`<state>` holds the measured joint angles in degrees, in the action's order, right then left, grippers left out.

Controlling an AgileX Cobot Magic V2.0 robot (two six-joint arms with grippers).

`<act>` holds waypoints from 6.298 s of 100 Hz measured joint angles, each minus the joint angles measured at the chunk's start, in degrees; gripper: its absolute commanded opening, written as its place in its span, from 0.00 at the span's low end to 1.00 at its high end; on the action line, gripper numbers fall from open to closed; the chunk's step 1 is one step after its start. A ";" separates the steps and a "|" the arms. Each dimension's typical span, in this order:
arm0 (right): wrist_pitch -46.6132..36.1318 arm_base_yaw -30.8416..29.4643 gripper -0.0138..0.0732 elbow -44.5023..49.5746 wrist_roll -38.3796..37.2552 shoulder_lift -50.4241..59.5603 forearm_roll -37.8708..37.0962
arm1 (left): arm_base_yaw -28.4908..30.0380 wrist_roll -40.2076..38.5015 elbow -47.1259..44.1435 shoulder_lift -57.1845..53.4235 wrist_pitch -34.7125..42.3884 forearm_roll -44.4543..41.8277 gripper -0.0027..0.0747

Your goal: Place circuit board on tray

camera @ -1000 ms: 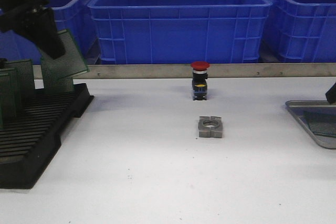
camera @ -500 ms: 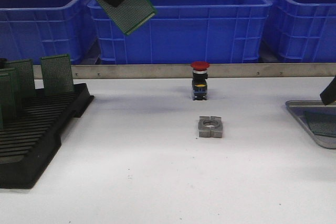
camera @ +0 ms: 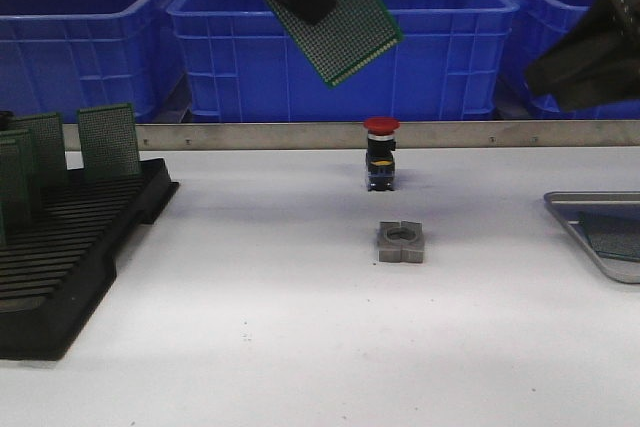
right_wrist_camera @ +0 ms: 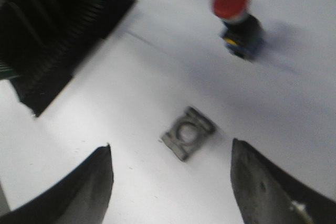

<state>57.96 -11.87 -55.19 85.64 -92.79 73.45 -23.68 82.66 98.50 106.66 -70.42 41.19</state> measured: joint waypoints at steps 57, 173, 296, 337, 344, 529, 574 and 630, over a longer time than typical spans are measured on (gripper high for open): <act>3.19 11.59 0.73 0.00 17.15 3.84 5.39 | 0.00 -0.20 0.00 0.00 0.00 0.00 0.01; -6.87 21.02 0.39 -0.33 24.37 0.88 13.16 | 0.00 -0.20 0.00 0.00 0.00 0.00 0.01; -4.42 12.35 0.08 -2.97 10.40 2.95 2.45 | 0.00 -0.28 -0.10 0.00 -0.02 0.36 0.89; -4.21 -6.42 0.08 -2.97 -19.56 -1.46 -6.96 | 0.00 -0.28 -0.10 0.00 -0.02 0.36 0.89; -4.09 -8.73 0.08 -2.97 -22.78 -3.42 -7.08 | 0.00 -0.28 -0.10 0.00 -0.02 0.36 0.89; -9.51 -12.86 0.81 -3.11 -31.09 -15.82 -9.87 | 0.00 -0.86 -0.10 0.00 -0.02 0.36 0.89; -9.98 -11.87 0.81 -3.11 -31.09 -15.35 -10.25 | 0.00 -7.39 -0.10 -1.30 3.22 -0.88 0.89; -21.68 3.52 0.80 -3.11 -31.09 5.68 -14.32 | 12.48 -25.13 -7.46 -16.58 18.03 -5.08 0.89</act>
<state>36.28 -8.35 -58.30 54.55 -87.11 59.13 -11.20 57.53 91.04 90.08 -52.39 36.11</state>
